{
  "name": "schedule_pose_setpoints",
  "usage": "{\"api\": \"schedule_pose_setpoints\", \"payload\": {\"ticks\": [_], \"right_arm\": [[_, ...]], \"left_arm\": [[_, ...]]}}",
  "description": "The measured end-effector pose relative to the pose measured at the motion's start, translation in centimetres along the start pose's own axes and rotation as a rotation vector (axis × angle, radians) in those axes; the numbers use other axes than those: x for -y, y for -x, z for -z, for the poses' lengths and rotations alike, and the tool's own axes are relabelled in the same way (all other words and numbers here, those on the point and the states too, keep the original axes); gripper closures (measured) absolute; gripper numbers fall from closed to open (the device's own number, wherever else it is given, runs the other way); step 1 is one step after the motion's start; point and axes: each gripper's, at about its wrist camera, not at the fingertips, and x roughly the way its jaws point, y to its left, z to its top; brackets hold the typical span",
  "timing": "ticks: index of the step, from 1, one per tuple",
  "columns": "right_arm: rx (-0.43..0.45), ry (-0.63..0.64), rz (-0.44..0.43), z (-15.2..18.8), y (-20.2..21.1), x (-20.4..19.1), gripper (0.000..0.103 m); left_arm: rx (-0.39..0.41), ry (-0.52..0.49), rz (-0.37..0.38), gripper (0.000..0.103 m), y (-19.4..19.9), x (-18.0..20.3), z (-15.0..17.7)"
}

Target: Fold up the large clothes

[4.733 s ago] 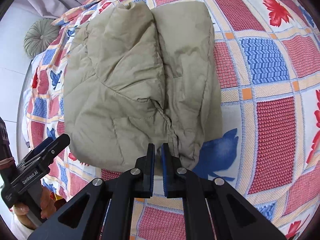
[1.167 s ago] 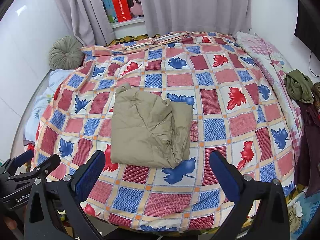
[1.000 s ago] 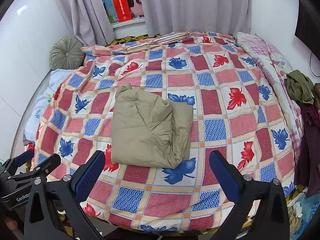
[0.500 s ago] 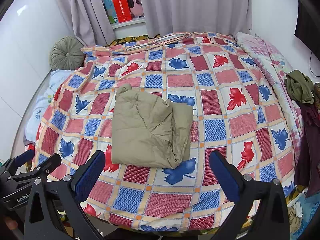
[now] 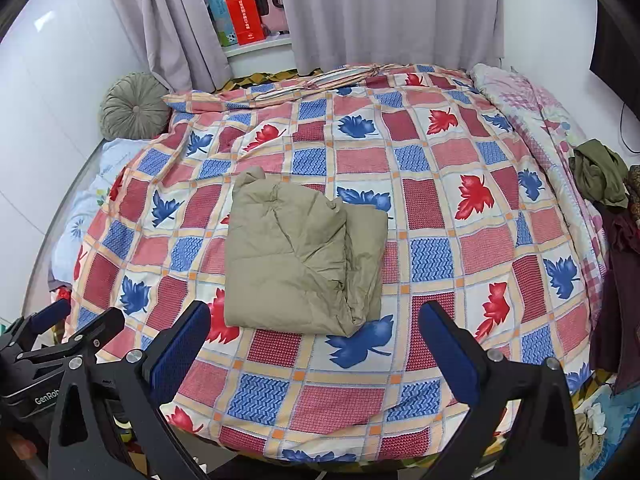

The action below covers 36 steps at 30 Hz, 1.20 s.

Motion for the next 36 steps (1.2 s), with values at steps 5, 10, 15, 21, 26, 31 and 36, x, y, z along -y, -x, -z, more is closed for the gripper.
{"api": "schedule_pose_setpoints", "payload": {"ticks": [5,10,15,21,26,31,36], "right_arm": [[0.000,-0.001,0.001,-0.01,0.04,-0.06,0.000],[0.000,-0.001,0.000,0.03,0.00,0.01,0.000],[0.000,-0.001,0.000,-0.01,0.00,-0.01,0.000],[0.000,0.001,-0.001,-0.06,-0.03,0.03,0.000],[0.000,0.000,-0.001,-0.01,-0.01,-0.03,0.000],[-0.001,-0.002,-0.001,0.04,0.02,-0.12,0.000],[-0.003,-0.005,-0.001,0.04,0.02,-0.14,0.000]], "left_arm": [[-0.001,-0.001,0.001,0.000,-0.09,-0.03,0.02],[-0.001,0.000,0.001,0.000,-0.09,-0.06,0.04],[-0.001,0.003,-0.002,0.000,-0.02,-0.13,0.03],[-0.002,0.004,-0.002,0.000,-0.06,0.02,-0.19],[-0.001,0.006,-0.005,0.000,-0.03,-0.01,-0.25],[0.008,0.016,-0.020,0.000,0.10,-0.06,-0.32],[0.020,0.014,-0.024,0.000,0.09,0.21,-0.10]]}}
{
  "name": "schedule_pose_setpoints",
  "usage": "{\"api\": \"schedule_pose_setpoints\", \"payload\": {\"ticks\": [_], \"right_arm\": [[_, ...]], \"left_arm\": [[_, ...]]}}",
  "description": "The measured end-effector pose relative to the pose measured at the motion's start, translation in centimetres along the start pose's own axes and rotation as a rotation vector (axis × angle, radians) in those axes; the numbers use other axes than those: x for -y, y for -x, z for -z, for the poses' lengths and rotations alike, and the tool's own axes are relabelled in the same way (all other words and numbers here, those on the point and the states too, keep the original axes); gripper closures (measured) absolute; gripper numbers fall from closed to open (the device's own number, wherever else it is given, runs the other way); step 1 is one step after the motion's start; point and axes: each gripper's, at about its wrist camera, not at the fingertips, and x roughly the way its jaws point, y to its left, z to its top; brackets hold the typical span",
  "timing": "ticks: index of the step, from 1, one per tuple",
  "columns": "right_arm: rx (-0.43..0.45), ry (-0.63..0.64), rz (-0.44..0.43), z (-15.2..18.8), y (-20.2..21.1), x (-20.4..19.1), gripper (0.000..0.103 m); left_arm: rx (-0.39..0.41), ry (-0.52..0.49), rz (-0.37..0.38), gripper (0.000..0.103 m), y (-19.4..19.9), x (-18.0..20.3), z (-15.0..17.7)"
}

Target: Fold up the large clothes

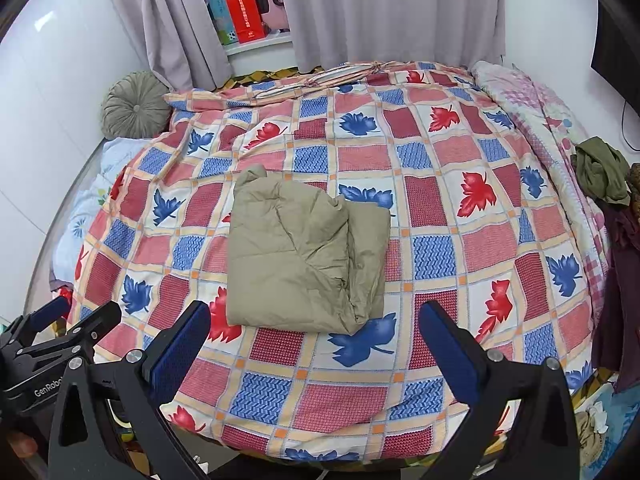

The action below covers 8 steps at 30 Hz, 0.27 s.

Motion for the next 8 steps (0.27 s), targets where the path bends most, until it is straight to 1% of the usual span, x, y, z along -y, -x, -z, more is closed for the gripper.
{"api": "schedule_pose_setpoints", "payload": {"ticks": [5,8], "right_arm": [[0.002,0.003,0.000,0.00,-0.09,0.18,0.000],[0.001,0.003,-0.001,-0.03,-0.03,0.11,0.000]], "left_arm": [[0.010,-0.015,-0.005,0.000,0.11,0.38,0.03],[0.003,-0.011,0.005,0.000,-0.07,0.53,-0.09]]}}
